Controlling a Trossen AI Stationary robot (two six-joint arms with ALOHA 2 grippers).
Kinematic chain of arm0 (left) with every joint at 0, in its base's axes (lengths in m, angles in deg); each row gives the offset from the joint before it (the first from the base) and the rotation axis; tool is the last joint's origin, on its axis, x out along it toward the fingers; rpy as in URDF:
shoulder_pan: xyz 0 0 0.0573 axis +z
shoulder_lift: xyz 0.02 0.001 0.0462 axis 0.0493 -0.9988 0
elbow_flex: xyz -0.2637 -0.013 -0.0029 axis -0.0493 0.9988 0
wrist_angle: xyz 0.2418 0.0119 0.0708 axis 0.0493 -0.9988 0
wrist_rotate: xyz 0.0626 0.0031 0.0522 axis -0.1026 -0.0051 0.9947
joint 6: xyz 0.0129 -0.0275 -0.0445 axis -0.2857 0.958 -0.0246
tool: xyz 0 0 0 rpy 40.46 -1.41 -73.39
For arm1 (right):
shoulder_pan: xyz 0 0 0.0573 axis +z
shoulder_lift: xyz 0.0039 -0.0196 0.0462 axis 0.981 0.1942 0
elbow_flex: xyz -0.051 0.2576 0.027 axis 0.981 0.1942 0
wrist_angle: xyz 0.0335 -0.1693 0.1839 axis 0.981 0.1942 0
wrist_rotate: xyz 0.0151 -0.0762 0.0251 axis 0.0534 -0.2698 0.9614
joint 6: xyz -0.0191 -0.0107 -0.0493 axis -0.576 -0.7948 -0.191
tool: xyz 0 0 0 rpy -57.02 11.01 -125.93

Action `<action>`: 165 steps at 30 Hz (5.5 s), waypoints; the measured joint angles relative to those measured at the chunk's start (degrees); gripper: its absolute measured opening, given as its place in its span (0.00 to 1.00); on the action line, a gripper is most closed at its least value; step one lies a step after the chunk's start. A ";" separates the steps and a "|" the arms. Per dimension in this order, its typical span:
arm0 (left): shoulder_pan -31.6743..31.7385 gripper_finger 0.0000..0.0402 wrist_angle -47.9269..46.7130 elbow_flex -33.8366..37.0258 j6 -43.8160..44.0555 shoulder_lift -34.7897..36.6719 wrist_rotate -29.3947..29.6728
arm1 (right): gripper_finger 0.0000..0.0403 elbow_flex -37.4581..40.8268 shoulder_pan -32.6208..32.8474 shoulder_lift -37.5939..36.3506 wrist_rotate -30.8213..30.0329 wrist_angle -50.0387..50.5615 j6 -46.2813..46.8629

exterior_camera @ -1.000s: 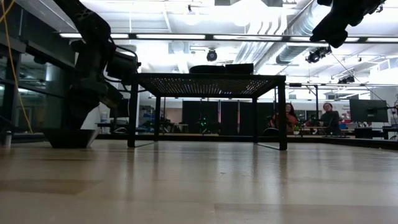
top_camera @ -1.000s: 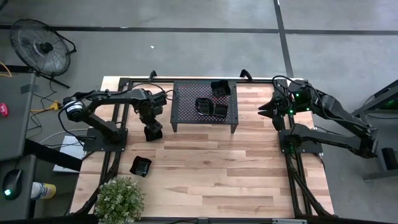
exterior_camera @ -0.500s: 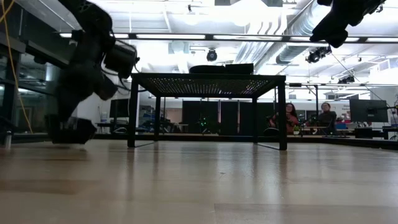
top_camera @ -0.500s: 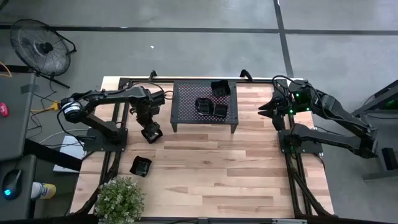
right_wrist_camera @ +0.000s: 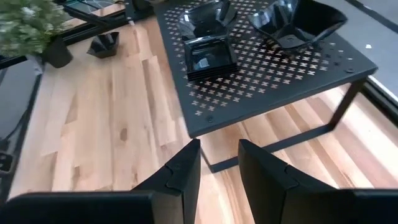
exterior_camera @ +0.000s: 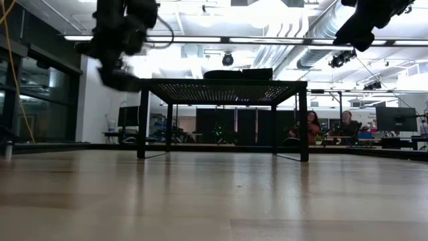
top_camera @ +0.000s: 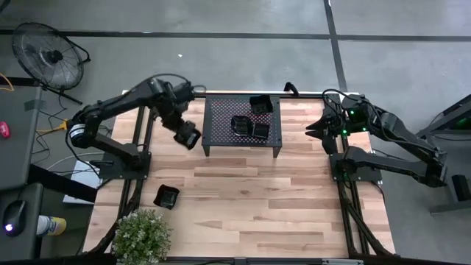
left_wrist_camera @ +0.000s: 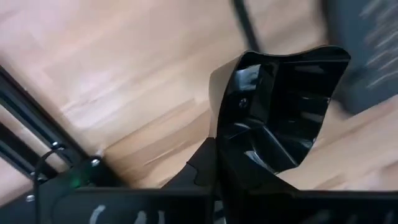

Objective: Pick & Place Mini shaped plates
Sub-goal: Stack the black distorted square plate on top of the other black distorted square plates on the shelf

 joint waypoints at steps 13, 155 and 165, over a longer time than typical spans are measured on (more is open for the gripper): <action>0.00 0.00 20.41 -13.21 17.23 -0.52 0.62 | 0.26 0.00 -0.02 0.00 -6.24 1.27 0.95; -23.65 0.45 64.41 -25.72 -44.07 -21.75 53.35 | 0.00 -1.05 11.69 29.86 -34.01 -67.27 4.83; -23.63 0.46 62.22 -25.72 -45.82 -21.38 56.66 | 0.00 -1.05 10.81 29.77 -33.26 -66.11 5.29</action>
